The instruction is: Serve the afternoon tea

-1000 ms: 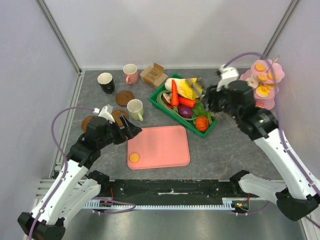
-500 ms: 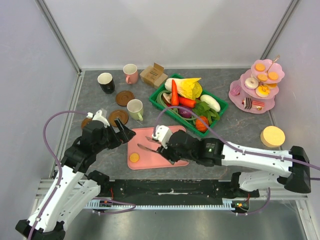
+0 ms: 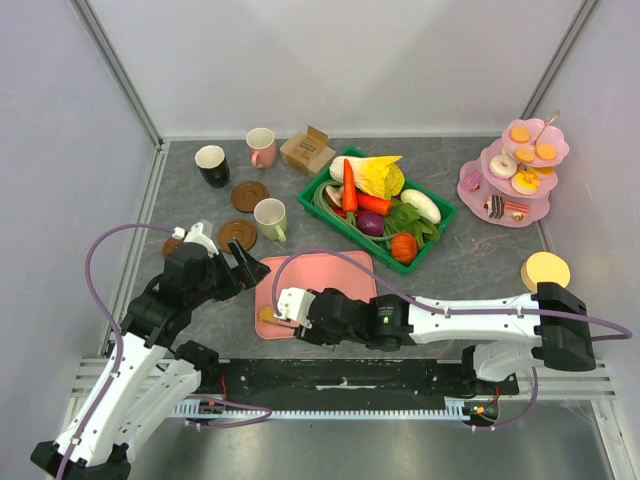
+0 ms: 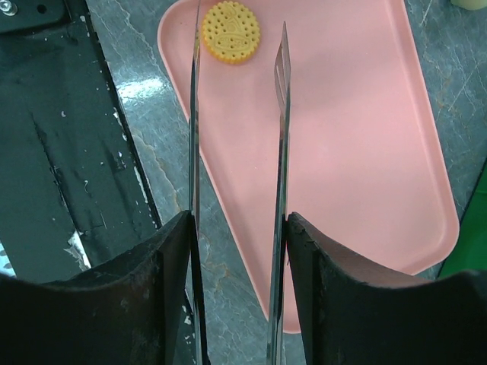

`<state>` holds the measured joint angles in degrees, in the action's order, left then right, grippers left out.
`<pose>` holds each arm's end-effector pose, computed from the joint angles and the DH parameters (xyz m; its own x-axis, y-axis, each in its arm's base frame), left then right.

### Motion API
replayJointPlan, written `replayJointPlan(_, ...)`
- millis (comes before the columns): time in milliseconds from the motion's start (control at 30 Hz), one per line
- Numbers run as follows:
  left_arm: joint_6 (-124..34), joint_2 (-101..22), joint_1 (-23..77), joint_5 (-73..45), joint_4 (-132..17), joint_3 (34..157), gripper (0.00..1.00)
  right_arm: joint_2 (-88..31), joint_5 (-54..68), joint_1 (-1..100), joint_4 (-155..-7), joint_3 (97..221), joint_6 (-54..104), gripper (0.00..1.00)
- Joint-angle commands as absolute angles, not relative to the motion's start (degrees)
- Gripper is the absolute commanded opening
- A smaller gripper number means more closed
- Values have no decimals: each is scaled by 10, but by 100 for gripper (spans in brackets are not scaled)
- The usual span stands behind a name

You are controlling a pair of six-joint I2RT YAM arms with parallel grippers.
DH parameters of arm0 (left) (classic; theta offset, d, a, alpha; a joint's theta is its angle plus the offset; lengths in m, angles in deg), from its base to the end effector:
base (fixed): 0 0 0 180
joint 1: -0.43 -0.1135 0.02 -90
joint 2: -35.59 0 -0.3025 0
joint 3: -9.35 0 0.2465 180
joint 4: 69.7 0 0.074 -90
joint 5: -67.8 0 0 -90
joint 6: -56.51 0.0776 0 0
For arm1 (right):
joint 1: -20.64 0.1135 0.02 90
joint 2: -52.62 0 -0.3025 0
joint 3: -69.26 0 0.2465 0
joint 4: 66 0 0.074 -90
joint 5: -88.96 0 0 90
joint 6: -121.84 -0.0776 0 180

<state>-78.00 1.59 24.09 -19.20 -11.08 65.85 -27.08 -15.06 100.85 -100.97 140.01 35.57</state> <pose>0.1077 -0.0516 0.2877 -0.6931 -0.4606 -0.5544 -0.0651 0.8060 -0.5883 0.0724 0.3091 0.2692 -0.0574 -0.7040 -0.7079 -0.9321 0.2918 -0.2145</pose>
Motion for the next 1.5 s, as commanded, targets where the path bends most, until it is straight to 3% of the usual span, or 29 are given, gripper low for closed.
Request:
replayJointPlan(0,-788,23,242,-204,-110,662,96,-280,-163,1016,-980,1417,376,60)
replayJointPlan(1467,-789,22,242,-207,-110,657,96,-397,-118,978,-985,1464,319,61)
